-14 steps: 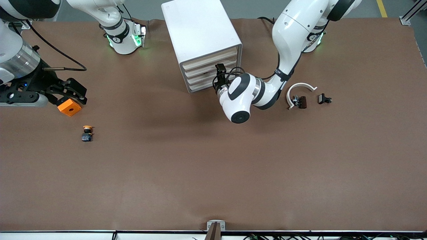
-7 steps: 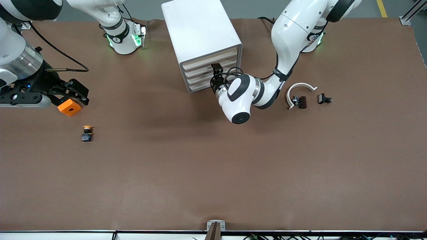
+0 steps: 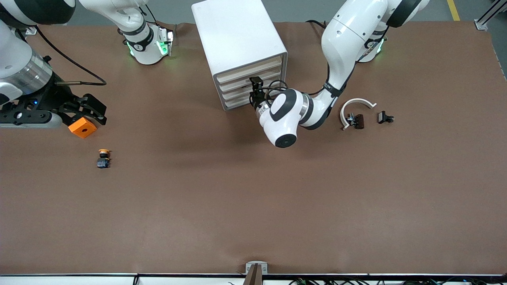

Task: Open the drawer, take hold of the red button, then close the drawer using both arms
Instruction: 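Grasp the drawer handle with the left gripper, then pull the drawer open with the left gripper while the right gripper approaches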

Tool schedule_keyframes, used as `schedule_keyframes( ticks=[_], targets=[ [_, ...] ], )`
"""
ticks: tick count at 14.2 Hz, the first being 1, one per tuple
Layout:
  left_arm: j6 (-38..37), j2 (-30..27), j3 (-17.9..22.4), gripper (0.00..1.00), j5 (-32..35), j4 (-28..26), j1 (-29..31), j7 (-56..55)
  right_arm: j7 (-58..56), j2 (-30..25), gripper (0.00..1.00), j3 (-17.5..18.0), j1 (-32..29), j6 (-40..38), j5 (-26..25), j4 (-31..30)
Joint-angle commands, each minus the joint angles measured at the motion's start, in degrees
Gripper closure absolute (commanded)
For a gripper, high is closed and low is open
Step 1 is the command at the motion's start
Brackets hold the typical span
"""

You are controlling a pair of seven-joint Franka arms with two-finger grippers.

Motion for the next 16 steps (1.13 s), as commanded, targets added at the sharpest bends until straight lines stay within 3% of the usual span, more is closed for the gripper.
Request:
schedule_keyframes(
  ticks=[1,5,7,8,16],
  targets=[
    [-1.0,0.5,0.4,0.34,-1.3,1.1,-1.3,-2.1,1.0,0.4,0.0,-0.3,0.7,0.0,0.2,0.8],
    [-3.0,0.5,0.4,0.68,-1.1,1.0,-1.4,-3.4,0.9,0.4,0.0,-0.3,0.7,0.3,0.2,0.8],
    [-3.0,0.9,0.5,0.94,-1.1,0.8,-1.3,-3.9,0.9,0.4,0.0,-0.4,0.7,0.3,0.1,0.8],
    [-3.1,1.5,0.5,1.0,-1.1,1.0,-1.3,-4.3,0.9,0.4,0.0,-0.3,0.7,0.3,0.1,0.8],
    [-3.0,1.6,1.3,1.0,-0.9,3.2,5.5,-4.9,1.0,2.2,0.0,-0.3,2.3,2.4,0.0,0.8]
  ],
)
